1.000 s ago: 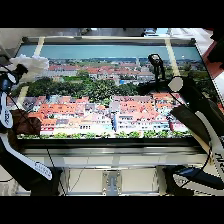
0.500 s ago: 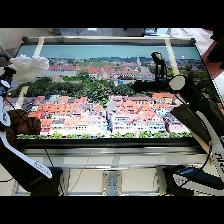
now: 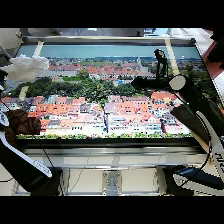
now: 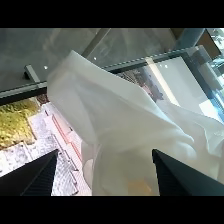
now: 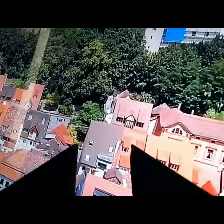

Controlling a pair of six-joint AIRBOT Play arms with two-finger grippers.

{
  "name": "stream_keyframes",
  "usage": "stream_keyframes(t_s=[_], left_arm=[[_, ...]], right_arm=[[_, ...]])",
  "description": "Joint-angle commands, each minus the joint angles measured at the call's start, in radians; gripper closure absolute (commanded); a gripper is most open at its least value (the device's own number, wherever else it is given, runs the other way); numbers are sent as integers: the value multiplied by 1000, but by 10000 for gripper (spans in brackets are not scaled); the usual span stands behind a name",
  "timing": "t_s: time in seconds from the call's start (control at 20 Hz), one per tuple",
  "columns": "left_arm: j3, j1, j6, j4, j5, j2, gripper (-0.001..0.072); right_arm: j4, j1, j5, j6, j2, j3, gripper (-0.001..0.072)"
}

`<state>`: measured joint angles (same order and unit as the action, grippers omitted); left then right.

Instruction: Fold the shirts.

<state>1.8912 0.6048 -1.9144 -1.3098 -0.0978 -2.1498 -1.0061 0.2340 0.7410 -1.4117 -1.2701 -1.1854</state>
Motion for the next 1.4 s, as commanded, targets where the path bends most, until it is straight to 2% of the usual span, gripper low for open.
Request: stream_keyframes(t_s=[0.0, 0.2, 0.25, 0.3, 0.35, 0.4, 0.45, 0.6, 0.7, 0.85, 1.0, 1.1, 1.2, 1.35], left_arm=[[132, -15, 4, 3, -91, -87, 10], [167, -45, 3, 5, -97, -137, 24], [167, -48, 3, 5, -104, -145, 66], [167, -50, 3, 5, -115, -153, 149], [167, -52, 3, 5, -132, -161, 268], [167, -53, 4, 5, -147, -167, 519], [167, -54, 13, 5, -158, -170, 701], [167, -59, 38, 35, -171, -167, 697], [167, -61, 69, 89, -252, -151, 698], [167, -77, 245, 248, -371, -108, 698], [167, -128, 537, 524, -525, -49, 699], [167, -192, 671, 674, -648, -3, 699], [167, -277, 726, 761, -786, 38, 699], [167, -460, 730, 795, -1043, 78, 699]], right_arm=[[26, 0, -17, -6, 0, 0, 339], [89, 0, -18, -6, 0, 0, 338], [113, 0, -18, -6, 0, 0, 338], [134, 0, -18, -6, 0, 0, 338], [155, 0, -18, -6, 0, 0, 339], [166, 0, -18, -6, 0, 0, 338], [175, 1, -18, -6, 0, 0, 339], [178, 1, -18, -6, 0, 0, 339], [177, 0, -22, -6, 0, 0, 339], [177, 0, -23, -6, 0, 0, 339], [167, 0, -31, -5, 0, 0, 339], [140, 0, -68, -5, 0, 0, 339], [99, 0, -82, -5, 0, 0, 339], [-18, -2, -82, -5, 0, 0, 339]])
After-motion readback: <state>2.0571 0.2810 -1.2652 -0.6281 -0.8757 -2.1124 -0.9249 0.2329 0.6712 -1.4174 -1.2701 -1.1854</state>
